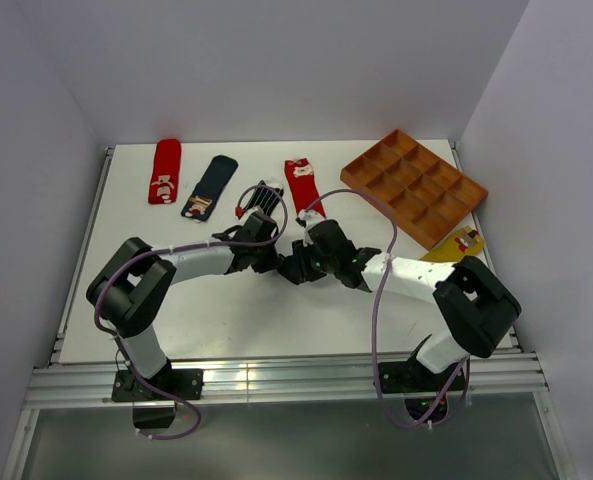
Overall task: Roll the socks
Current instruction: Roll the sock at the center of the board.
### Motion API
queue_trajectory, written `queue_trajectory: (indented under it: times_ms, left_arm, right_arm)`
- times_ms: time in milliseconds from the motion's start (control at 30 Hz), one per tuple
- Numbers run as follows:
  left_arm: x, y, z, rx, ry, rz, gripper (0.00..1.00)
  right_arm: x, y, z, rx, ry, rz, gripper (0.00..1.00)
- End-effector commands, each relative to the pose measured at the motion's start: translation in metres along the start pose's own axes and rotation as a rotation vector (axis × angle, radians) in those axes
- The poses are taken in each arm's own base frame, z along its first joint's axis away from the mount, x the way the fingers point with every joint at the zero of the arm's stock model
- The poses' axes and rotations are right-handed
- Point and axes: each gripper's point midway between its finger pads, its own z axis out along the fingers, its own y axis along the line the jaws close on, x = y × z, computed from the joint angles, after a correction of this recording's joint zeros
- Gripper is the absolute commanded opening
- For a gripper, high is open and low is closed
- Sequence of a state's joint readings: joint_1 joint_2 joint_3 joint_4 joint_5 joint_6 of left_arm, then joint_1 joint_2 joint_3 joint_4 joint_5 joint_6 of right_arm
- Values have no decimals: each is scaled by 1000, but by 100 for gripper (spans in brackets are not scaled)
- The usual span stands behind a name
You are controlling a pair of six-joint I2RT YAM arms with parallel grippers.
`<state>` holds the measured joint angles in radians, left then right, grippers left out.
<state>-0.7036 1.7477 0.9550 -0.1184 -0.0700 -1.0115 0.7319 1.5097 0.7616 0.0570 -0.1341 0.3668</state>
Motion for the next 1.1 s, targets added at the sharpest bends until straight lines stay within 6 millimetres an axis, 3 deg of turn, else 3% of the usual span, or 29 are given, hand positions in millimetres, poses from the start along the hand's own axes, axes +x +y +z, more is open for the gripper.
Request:
queue_trajectory:
  times_ms: [0, 433, 800, 833, 900, 933, 967, 1033, 1067]
  left_arm:
    - [1, 7, 0, -47, 7, 50, 0]
    - [-1, 2, -2, -32, 13, 60, 0]
    - [-2, -3, -3, -16, 14, 63, 0]
    - [-1, -3, -3, -15, 15, 64, 1]
    - [-3, -4, -4, -13, 5, 64, 2]
    - [-4, -4, -5, -10, -1, 60, 3]
    - [-6, -4, -7, -7, -11, 58, 8]
    - [-9, -5, -13, 6, -31, 49, 16]
    - [-12, -5, -15, 6, -48, 41, 25]
  right_arm:
    - [-21, 1, 0, 66, -68, -113, 38]
    - [0, 12, 25, 44, 9, -204, 39]
    - [32, -13, 39, 181, 119, -239, 41]
    - [37, -15, 43, 187, 138, -241, 40]
    - [40, -16, 44, 194, 161, -236, 23]
    - [47, -16, 46, 190, 187, -223, 7]
    - [46, -15, 46, 184, 192, -212, 1]
    - [52, -15, 46, 158, 227, -165, 0]
    - [52, -11, 46, 127, 239, -139, 0]
